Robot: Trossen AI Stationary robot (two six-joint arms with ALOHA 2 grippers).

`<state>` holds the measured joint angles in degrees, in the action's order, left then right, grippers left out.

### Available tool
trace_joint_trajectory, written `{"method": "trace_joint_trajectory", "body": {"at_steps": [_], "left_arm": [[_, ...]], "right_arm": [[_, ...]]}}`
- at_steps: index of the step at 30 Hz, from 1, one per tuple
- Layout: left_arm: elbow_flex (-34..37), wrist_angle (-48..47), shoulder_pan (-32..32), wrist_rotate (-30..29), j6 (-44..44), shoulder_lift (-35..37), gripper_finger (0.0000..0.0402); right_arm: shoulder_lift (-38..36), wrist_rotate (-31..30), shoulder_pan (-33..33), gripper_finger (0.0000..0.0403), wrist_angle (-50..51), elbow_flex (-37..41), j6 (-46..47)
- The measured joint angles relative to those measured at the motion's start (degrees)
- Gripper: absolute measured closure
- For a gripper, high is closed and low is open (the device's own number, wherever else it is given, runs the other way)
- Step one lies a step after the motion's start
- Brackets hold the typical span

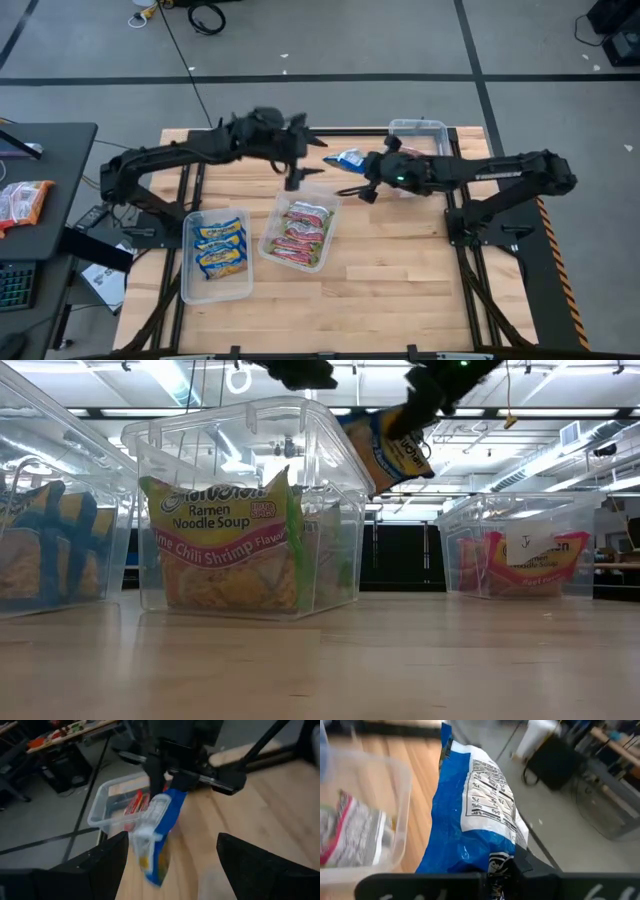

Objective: Sort Maruchan noodles
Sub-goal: Put the blue noodle pack into the bottom transparent container

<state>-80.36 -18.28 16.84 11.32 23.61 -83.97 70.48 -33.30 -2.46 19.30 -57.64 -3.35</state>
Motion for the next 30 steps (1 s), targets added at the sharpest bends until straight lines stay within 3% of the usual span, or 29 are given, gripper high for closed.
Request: {"method": "trace_joint_trajectory", "body": {"at_steps": [4,8,18,21,28,30], "left_arm": [[0.0,0.2,-2.2,-6.5,1.1,-2.3,0.0095],[0.0,-0.1,-1.8,-7.1,1.5,-4.5,0.0095],[0.0,-4.7,-0.6,-7.2,3.1,-5.8,0.0105],[0.0,-5.7,-0.6,-7.3,5.0,-5.8,0.0142],[0.0,-6.0,-0.2,-12.1,6.8,-5.6,0.0297],[0.0,-6.1,0.2,-12.1,6.7,-5.2,0.0316]], "right_arm": [[7.0,0.2,0.0,0.0375,8.5,-9.8,-0.4],[12.0,1.7,0.0,0.0375,10.2,-16.0,-2.2],[14.7,4.2,0.9,0.0371,3.6,-18.3,-4.3],[14.7,5.4,0.9,0.0369,1.9,-18.3,-4.4],[14.7,5.7,0.9,0.0344,-1.3,-18.3,-4.3],[14.0,5.8,0.9,0.0331,-1.3,-18.3,-4.3]]}}
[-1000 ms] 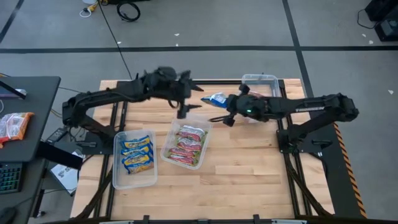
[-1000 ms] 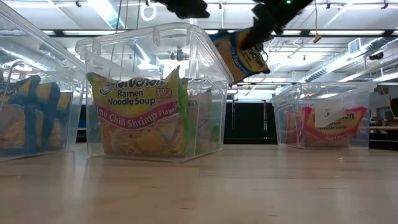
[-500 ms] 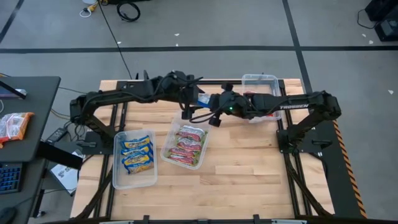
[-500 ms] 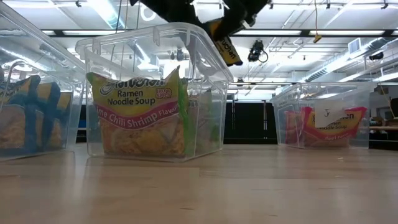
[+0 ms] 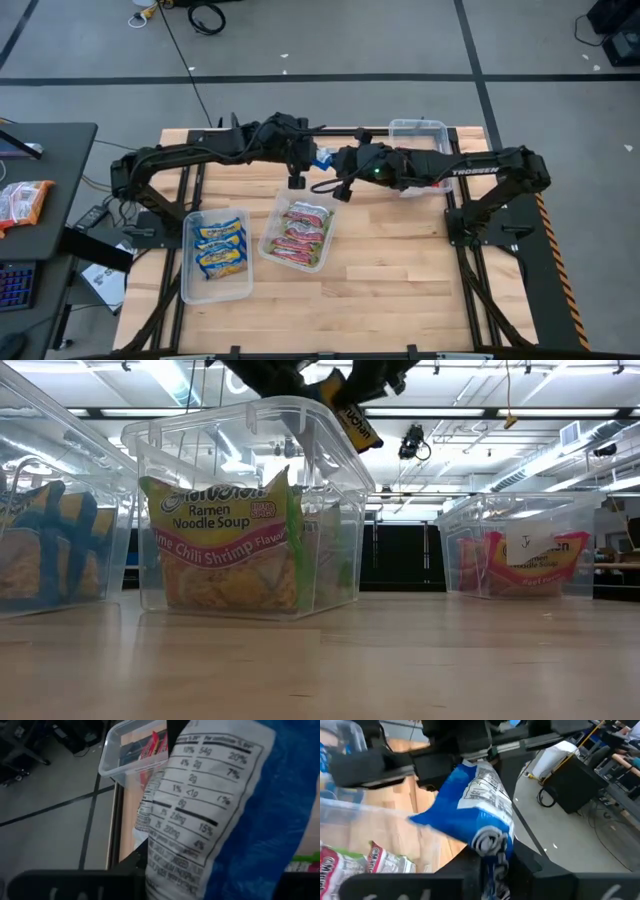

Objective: Sort Maruchan noodles
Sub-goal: Put the blue noodle pack into the bottom transparent container

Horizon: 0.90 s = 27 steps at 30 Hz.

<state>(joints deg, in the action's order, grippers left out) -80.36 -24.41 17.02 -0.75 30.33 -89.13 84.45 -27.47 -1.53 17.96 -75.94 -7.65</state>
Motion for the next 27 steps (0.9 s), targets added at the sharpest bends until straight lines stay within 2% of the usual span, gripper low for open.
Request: {"method": "trace_joint_trajectory", "body": {"at_steps": [2,4,6,9,11,13,18,21,24,27], "left_arm": [[0.0,-1.9,0.6,0.3,-1.2,0.9,0.0317],[0.0,-4.1,1.6,3.4,-2.0,2.5,0.0317],[0.0,-6.6,3.1,8.7,-3.1,4.7,0.0317],[3.0,-4.0,6.4,19.7,-6.3,9.8,0.0312],[7.9,2.9,8.4,26.0,-9.2,13.8,0.0309],[14.4,11.8,9.7,29.9,-12.3,17.6,0.0313],[28.8,38.0,10.5,32.4,-22.2,22.8,0.0319],[34.5,51.2,9.8,32.5,-29.2,22.2,0.0311],[37.9,60.7,7.8,31.9,-31.8,19.4,0.0309],[38.8,65.6,5.7,31.5,-32.7,16.8,0.0313]], "right_arm": [[-1.9,0.8,0.3,0.0315,0.0,0.0,0.4],[-4.9,2.5,0.9,0.0298,-0.3,0.0,0.6],[-8.3,4.7,1.8,0.0283,-4.0,1.6,0.2],[-13.3,6.5,3.5,0.027,-15.0,9.2,-2.8],[-16.2,6.4,4.5,0.0268,-23.0,16.4,-5.1],[-18.3,5.5,5.3,0.0269,-32.9,23.8,-7.1],[-18.0,5.2,4.5,0.0267,-59.0,38.5,-10.1],[-13.8,9.7,3.1,0.0253,-67.9,40.2,-7.2],[-8.4,14.5,2.1,0.0219,-67.4,38.1,-4.6],[-4.1,14.6,1.6,0.0167,-67.4,34.8,-5.7]]}}
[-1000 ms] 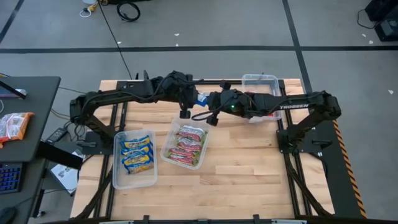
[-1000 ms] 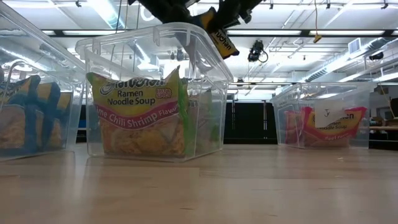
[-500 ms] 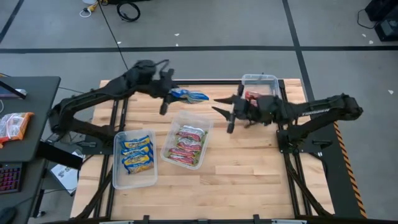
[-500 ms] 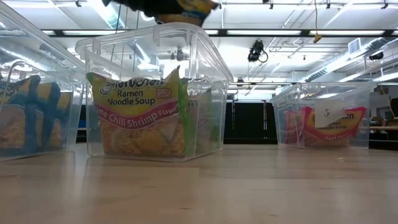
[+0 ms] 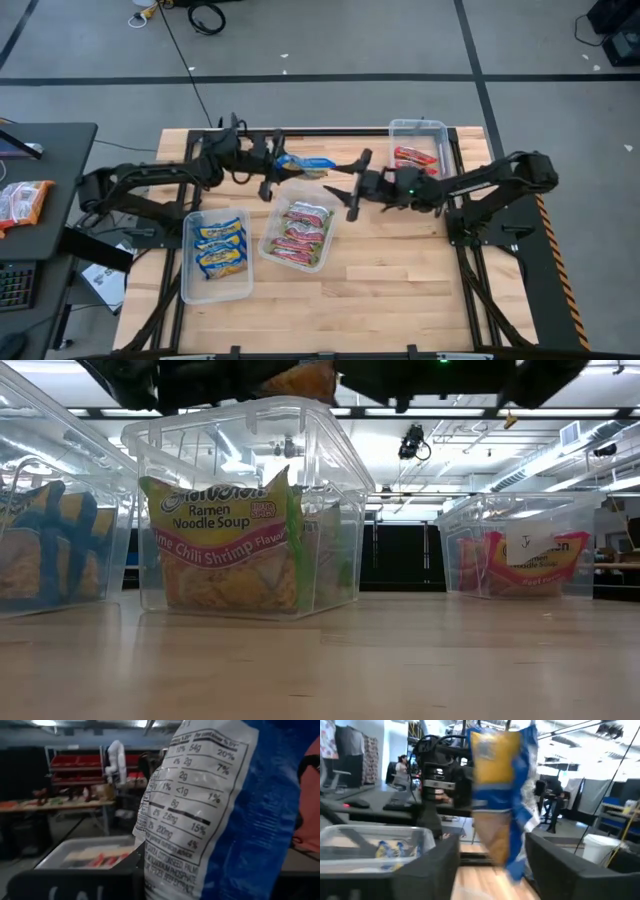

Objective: Sort Maruchan noodles
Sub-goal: Put the blue noodle pack into the bottom transparent container

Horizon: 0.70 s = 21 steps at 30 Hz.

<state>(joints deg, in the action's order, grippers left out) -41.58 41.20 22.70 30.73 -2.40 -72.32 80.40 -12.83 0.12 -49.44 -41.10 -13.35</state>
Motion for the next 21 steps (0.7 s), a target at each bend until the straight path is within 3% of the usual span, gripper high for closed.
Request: {"method": "trace_joint_trajectory", "body": {"at_steps": [3,6,11,15,21], "left_arm": [[-0.1,3.3,-1.5,-0.2,-0.2,-1.1,0.0315],[0.0,4.2,-2.7,-0.3,0.5,-1.2,0.0315],[-0.1,4.8,-3.1,-0.5,1.5,-1.2,0.0315],[-0.1,4.6,-3.1,-0.7,1.5,-1.2,0.0315],[-0.1,4.5,-3.1,-0.7,1.1,-1.1,0.0315]], "right_arm": [[2.3,-1.8,-0.5,0.0107,0.2,-2.8,-1.3],[2.9,0.7,-1.2,0.0055,1.1,-5.3,-0.5],[4.2,8.3,-1.7,0.0021,5.1,-9.0,1.9],[6.1,7.5,-1.8,0.0053,4.9,-10.5,3.1],[7.7,4.7,-1.8,0.0157,4.3,-10.7,3.1]]}}
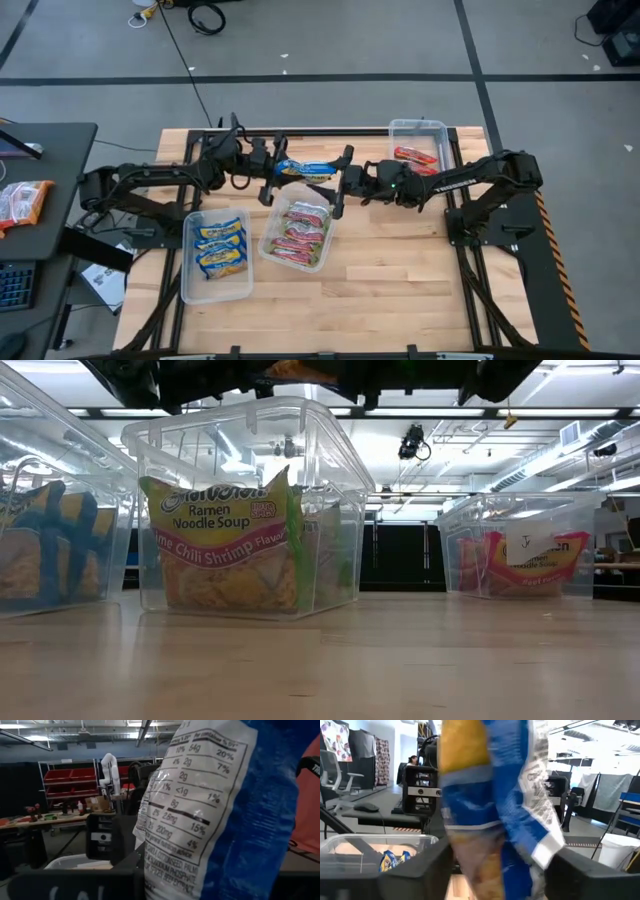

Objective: Sort Maruchan noodles
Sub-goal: Put the blue noodle pack into the bottom transparent container

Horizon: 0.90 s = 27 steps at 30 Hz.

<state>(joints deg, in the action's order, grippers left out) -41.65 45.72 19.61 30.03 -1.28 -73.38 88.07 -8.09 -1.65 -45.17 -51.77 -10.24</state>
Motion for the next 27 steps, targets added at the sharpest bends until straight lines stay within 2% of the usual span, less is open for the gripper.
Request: {"method": "trace_joint_trajectory", "body": {"at_steps": [4,7,9,11,13,15,18,22,27], "left_arm": [[0.0,-0.1,0.3,-0.6,-0.9,0.0,0.0309],[-0.1,-1.4,0.5,-0.4,0.5,0.2,0.0285],[-1.0,-6.1,0.5,-0.4,2.8,1.4,0.026],[-3.7,-15.6,0.5,-1.4,6.0,2.8,0.023],[-8.4,-30.0,0.5,-4.4,9.9,4.3,0.0198],[-14.3,-44.6,0.1,-10.2,14.6,4.9,0.0168],[-21.2,-60.3,-1.0,-19.2,19.0,4.5,0.0127],[-23.1,-64.5,-2.6,-22.7,20.0,2.6,0.0094],[-23.1,-63.0,-3.4,-26.8,20.0,-0.7,0.0088]], "right_arm": [[-0.6,-1.1,0.0,0.0232,0.3,0.0,-0.2],[-1.8,-1.2,0.0,0.0279,1.7,0.0,-0.3],[-3.0,-1.3,0.0,0.0304,4.1,0.0,-0.3],[-4.3,-2.7,-0.1,0.0319,10.5,-1.4,-0.2],[-5.3,-5.2,-0.1,0.0327,19.4,-3.9,-0.2],[-5.7,-9.0,-0.1,0.0328,29.4,-6.8,-0.2],[-5.5,-14.3,-0.1,0.0327,42.5,-11.9,-0.1],[-3.7,-18.5,-0.1,0.0327,51.8,-17.6,-0.2],[-1.1,-14.9,-0.1,0.0327,55.0,-20.8,-0.4]]}}
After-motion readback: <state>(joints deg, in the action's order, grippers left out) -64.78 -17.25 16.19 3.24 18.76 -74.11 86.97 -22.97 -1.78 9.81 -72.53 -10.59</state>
